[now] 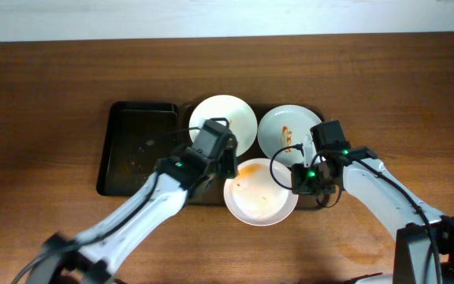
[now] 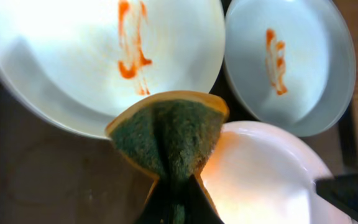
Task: Clean dirty plates on tray and stack at the side
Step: 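Scrub the bottom plate with the sponge while the right gripper holds it, then carry the plate with the right gripper to the table's right side, then grasp the top-right plate with the right gripper and pull it toward center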
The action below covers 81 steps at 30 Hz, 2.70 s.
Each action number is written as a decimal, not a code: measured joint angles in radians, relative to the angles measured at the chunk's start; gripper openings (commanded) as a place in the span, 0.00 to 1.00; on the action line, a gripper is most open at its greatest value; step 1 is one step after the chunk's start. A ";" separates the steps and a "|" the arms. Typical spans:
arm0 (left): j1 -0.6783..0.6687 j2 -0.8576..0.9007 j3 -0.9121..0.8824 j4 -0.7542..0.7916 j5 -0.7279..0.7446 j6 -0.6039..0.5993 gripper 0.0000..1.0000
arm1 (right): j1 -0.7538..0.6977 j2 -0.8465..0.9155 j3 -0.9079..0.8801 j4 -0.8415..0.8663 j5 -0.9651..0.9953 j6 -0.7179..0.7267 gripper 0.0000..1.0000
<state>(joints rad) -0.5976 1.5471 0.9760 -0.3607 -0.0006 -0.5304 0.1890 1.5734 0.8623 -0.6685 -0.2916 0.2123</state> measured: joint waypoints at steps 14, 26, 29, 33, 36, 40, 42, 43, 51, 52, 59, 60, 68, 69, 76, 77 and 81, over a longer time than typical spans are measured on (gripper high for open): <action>0.503 -0.141 0.000 -0.201 0.031 0.318 0.00 | 0.248 -0.258 0.121 -0.036 0.665 -0.102 0.04; 0.518 -0.141 0.000 -0.204 0.064 0.329 0.00 | 0.350 -0.244 0.122 0.038 1.107 -0.065 0.04; 0.518 -0.141 0.000 -0.204 0.073 0.329 0.00 | 0.113 -0.244 0.122 0.035 0.942 -0.004 0.04; 0.518 -0.141 0.000 -0.204 0.076 0.329 0.00 | -0.381 -0.245 0.122 0.030 0.596 0.019 0.04; 0.518 -0.141 0.000 -0.205 0.078 0.329 0.00 | -0.526 -0.199 0.123 0.053 0.462 0.021 0.04; 0.518 -0.141 0.000 -0.205 0.079 0.329 0.00 | -0.627 -0.060 0.123 0.092 0.428 0.023 0.47; 0.518 -0.141 0.000 -0.204 0.079 0.329 0.00 | -0.632 -0.060 0.123 0.121 0.369 0.024 0.45; 0.518 -0.141 0.000 -0.204 0.079 0.329 0.00 | -0.632 -0.061 0.125 0.121 0.294 0.024 0.44; 0.518 -0.141 0.000 -0.205 0.079 0.329 0.00 | -0.142 -0.064 0.468 -0.119 -0.143 -0.298 0.57; 0.518 -0.141 0.000 -0.205 0.079 0.329 0.00 | -0.097 -0.035 0.491 -0.103 -0.111 -0.315 0.58; 0.518 -0.141 -0.002 -0.204 0.079 0.329 0.00 | 0.091 0.330 0.617 0.127 -0.023 -0.350 0.54; 0.518 -0.141 -0.002 -0.205 0.079 0.329 0.00 | 0.095 0.387 0.618 0.182 -0.019 -0.341 0.54; 0.518 -0.141 -0.002 -0.205 0.079 0.329 0.00 | 0.095 0.523 0.618 0.266 -0.015 -0.329 0.39; 0.518 -0.141 -0.002 -0.206 0.079 0.329 0.00 | 0.095 0.537 0.618 0.266 -0.015 -0.327 0.35; 0.518 -0.141 -0.002 -0.206 0.079 0.329 0.00 | 0.142 0.553 0.621 0.212 -0.021 -0.277 0.04; 0.518 -0.141 -0.002 -0.207 0.079 0.329 0.00 | 0.142 0.553 0.628 0.168 -0.033 -0.260 0.04; 0.518 -0.141 -0.002 -0.212 0.118 0.329 0.00 | 0.142 0.556 0.634 0.014 -0.107 -0.225 0.27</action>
<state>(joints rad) -0.0799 1.4063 0.9741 -0.5732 0.1173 -0.2012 0.3309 2.1292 1.4960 -0.6548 -0.3988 -0.0124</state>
